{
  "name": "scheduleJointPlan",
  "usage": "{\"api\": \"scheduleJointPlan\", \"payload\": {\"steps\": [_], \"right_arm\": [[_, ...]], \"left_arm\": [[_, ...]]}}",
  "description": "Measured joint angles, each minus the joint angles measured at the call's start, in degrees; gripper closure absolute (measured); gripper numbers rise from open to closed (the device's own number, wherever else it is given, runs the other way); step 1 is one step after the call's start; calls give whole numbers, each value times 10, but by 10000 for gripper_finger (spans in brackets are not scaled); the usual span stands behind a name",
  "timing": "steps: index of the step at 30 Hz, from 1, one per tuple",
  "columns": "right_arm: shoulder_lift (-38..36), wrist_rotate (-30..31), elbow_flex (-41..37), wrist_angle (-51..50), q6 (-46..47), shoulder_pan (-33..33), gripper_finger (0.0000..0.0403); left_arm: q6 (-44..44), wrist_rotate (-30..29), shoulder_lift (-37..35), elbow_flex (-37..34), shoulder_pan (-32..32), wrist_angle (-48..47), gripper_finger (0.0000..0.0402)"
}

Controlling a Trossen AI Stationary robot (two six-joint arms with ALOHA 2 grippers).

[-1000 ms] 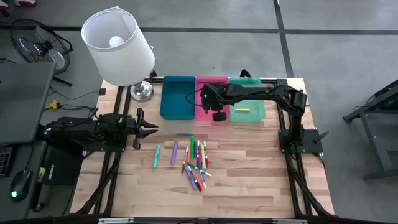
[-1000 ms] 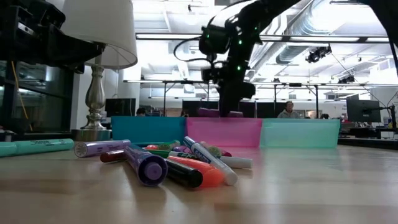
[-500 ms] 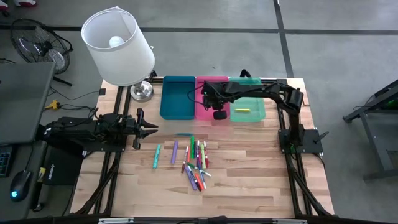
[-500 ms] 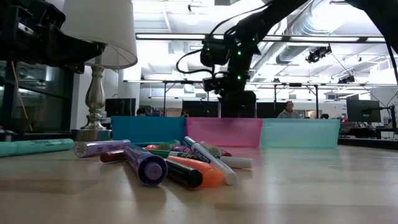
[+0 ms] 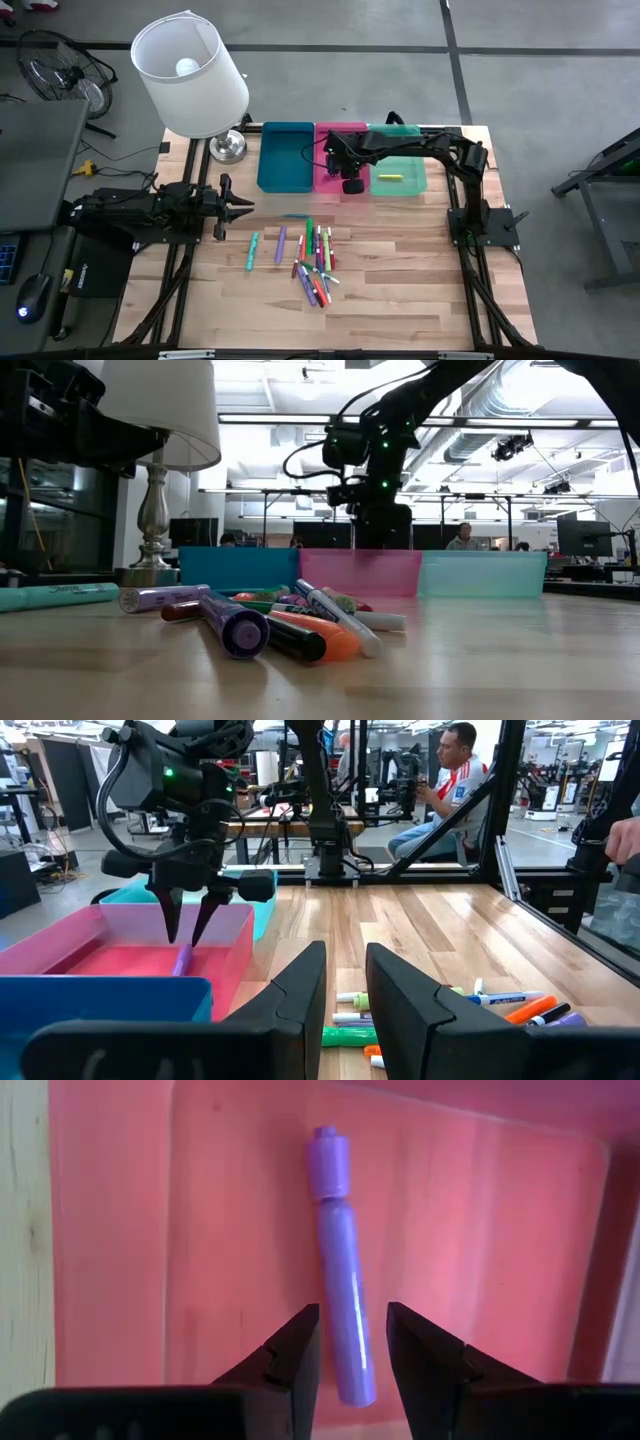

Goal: Pick & Place Markers
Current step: Put the purple highlighter into the pink bin, then put the red dry erase marker into the dark blue bin

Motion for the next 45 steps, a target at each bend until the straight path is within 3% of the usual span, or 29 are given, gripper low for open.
{"api": "scheduleJointPlan", "payload": {"steps": [8,19,28,33,38,45], "right_arm": [[-13,61,5,-7,-3,21,295],[-19,62,66,-77,44,115,295],[-19,-6,66,-134,190,200,295],[-19,-41,62,-145,218,242,295],[-19,-45,60,-150,134,281,295],[-19,-62,20,-116,-85,314,295]], "left_arm": [[0,0,0,0,0,0,328],[0,0,0,0,0,0,328],[0,0,0,0,0,0,328],[0,0,0,0,0,0,328],[0,0,0,0,0,0,328],[0,0,0,0,0,0,328]]}}
